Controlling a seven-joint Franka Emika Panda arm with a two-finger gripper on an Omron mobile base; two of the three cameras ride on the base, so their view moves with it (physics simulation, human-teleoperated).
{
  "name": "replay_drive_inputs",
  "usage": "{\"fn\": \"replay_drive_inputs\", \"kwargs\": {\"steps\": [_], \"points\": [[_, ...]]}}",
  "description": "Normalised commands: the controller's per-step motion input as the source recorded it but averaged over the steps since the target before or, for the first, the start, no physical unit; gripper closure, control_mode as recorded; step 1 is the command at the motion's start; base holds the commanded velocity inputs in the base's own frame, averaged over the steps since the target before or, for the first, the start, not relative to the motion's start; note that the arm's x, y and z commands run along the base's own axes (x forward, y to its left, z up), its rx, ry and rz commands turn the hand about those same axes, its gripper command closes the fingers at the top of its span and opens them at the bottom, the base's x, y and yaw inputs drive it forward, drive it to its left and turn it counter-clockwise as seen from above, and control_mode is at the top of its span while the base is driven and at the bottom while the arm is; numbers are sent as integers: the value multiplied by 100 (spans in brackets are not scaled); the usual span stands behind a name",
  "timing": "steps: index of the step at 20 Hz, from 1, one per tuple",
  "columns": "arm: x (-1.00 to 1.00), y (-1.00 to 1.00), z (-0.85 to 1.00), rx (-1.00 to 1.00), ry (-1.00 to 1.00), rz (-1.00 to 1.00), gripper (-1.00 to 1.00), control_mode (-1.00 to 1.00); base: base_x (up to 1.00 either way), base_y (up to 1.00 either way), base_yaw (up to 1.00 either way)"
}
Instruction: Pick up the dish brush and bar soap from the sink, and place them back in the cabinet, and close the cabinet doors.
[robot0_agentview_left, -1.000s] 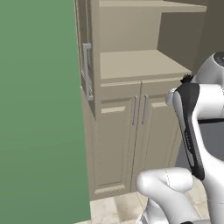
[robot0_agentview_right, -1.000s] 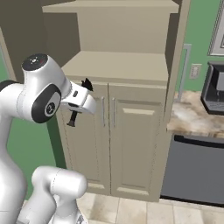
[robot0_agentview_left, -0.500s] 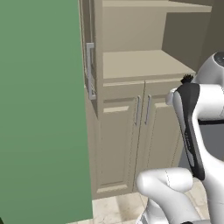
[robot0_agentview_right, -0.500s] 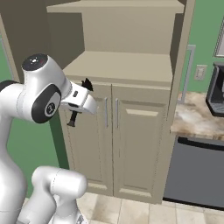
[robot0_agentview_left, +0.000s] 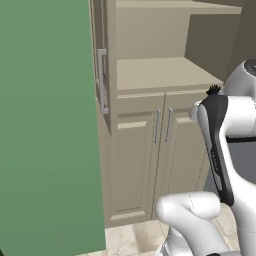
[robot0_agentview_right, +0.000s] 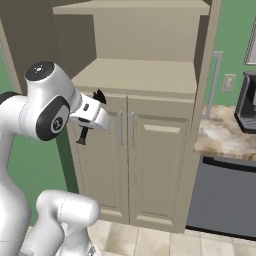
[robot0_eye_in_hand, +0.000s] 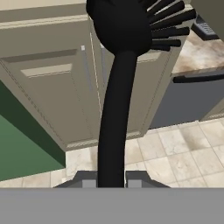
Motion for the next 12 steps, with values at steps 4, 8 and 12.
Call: {"fn": "replay_drive_inputs", "kwargs": {"steps": [4, 8, 12], "points": [[0, 0, 0, 0, 0, 0, 100, 100, 0, -16, 0], [0, 0, 0, 0, 0, 0, 100, 100, 0, -8, 0], [0, 0, 0, 0, 0, 0, 100, 100, 0, 0, 0]]}}
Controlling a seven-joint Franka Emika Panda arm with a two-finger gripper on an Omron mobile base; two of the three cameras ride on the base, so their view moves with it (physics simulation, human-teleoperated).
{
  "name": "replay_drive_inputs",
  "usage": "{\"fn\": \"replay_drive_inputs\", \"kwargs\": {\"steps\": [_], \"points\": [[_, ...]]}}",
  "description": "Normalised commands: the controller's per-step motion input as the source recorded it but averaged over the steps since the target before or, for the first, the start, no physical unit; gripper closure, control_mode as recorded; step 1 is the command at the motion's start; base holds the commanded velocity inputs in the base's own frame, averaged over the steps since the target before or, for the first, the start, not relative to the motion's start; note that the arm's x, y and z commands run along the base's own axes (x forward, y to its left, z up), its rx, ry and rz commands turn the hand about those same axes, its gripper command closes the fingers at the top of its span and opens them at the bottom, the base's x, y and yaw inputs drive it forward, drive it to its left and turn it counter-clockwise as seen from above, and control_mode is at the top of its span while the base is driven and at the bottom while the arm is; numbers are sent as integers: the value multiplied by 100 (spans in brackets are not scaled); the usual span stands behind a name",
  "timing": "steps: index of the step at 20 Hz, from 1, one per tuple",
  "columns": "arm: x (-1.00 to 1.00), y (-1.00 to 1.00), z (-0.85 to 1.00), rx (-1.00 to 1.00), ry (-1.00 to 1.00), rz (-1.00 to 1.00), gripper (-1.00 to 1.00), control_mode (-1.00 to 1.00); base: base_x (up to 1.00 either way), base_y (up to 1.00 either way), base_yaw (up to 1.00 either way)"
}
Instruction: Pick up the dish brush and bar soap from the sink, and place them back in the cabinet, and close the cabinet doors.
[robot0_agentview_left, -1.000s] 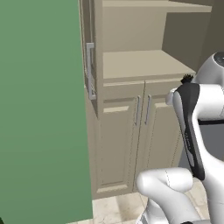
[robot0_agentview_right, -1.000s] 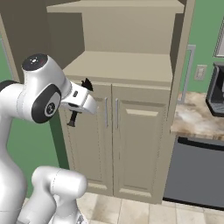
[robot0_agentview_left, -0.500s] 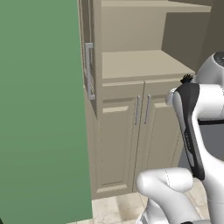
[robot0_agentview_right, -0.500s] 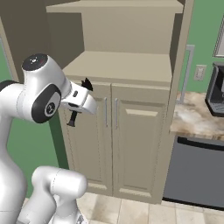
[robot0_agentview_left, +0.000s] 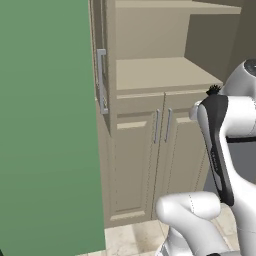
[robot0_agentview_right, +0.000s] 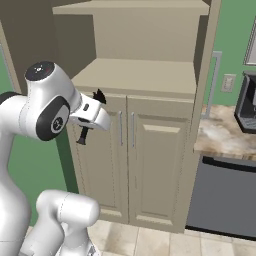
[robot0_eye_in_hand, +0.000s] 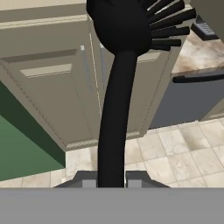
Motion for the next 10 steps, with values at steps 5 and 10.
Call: {"fn": "replay_drive_inputs", "kwargs": {"steps": [5, 10], "points": [[0, 0, 0, 0, 0, 0, 100, 100, 0, 0, 0], [0, 0, 0, 0, 0, 0, 100, 100, 0, 0, 0]]}}
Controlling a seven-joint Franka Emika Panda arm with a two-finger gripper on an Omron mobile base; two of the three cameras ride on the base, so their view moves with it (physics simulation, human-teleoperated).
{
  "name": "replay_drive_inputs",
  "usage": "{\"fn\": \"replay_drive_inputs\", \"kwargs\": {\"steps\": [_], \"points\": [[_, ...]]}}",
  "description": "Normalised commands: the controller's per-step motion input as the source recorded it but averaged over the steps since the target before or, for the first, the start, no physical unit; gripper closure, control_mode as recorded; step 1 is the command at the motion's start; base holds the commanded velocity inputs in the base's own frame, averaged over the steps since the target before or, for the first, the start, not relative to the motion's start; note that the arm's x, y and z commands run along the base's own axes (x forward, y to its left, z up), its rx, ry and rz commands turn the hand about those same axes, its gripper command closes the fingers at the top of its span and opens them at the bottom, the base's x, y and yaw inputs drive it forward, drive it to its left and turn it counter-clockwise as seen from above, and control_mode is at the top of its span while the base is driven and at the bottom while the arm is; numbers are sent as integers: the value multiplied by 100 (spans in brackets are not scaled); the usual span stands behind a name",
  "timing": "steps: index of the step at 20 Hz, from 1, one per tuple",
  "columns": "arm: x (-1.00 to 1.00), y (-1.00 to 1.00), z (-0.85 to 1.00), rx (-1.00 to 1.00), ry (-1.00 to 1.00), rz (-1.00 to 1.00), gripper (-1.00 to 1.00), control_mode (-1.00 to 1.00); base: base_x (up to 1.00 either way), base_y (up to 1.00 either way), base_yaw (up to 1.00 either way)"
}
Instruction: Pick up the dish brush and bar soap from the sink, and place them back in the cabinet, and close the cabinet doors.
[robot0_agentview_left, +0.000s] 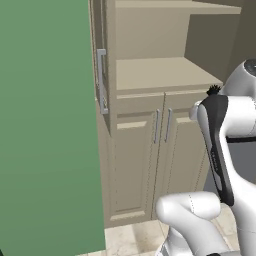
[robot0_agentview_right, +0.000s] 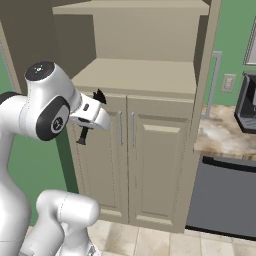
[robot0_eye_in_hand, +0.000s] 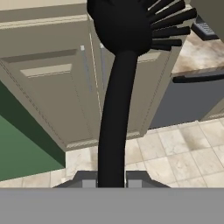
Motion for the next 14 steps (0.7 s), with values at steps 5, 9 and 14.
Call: {"fn": "replay_drive_inputs", "kwargs": {"steps": [5, 9, 14], "points": [[0, 0, 0, 0, 0, 0, 100, 100, 0, 0, 0], [0, 0, 0, 0, 0, 0, 100, 100, 0, 0, 0], [0, 0, 0, 0, 0, 0, 100, 100, 0, 0, 0]]}}
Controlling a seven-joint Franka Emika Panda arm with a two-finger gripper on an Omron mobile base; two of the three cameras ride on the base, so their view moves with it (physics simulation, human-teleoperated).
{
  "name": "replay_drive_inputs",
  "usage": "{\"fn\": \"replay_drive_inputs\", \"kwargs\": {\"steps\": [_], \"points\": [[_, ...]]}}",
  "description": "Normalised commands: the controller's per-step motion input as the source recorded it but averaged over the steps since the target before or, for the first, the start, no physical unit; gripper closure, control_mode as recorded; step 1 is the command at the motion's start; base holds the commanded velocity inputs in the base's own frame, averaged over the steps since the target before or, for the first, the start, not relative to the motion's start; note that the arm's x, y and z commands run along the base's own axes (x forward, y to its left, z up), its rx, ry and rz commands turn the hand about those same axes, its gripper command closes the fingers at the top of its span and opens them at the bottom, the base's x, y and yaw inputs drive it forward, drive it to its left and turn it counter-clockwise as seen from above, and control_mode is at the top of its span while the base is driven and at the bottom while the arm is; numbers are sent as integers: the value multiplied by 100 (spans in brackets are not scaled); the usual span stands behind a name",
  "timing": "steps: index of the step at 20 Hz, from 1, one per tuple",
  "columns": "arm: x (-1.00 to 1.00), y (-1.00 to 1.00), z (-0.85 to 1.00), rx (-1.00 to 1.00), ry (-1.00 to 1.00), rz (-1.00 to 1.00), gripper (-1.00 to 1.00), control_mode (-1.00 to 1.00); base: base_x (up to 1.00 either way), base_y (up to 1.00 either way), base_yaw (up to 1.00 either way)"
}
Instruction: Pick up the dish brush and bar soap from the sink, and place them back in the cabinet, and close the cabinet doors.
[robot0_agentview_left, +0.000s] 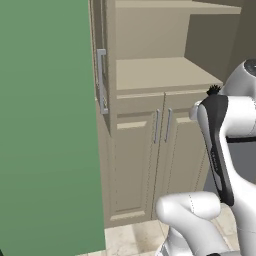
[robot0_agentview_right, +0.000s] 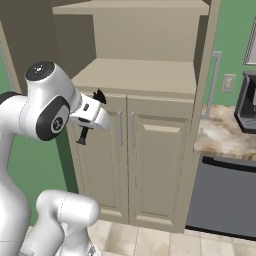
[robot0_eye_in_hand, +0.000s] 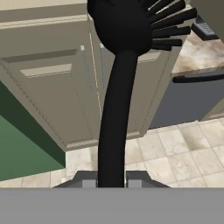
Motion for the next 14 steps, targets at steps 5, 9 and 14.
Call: {"fn": "replay_drive_inputs", "kwargs": {"steps": [5, 9, 14], "points": [[0, 0, 0, 0, 0, 0, 100, 100, 0, 0, 0], [0, 0, 0, 0, 0, 0, 100, 100, 0, 0, 0], [0, 0, 0, 0, 0, 0, 100, -100, 0, 0, 0]]}}
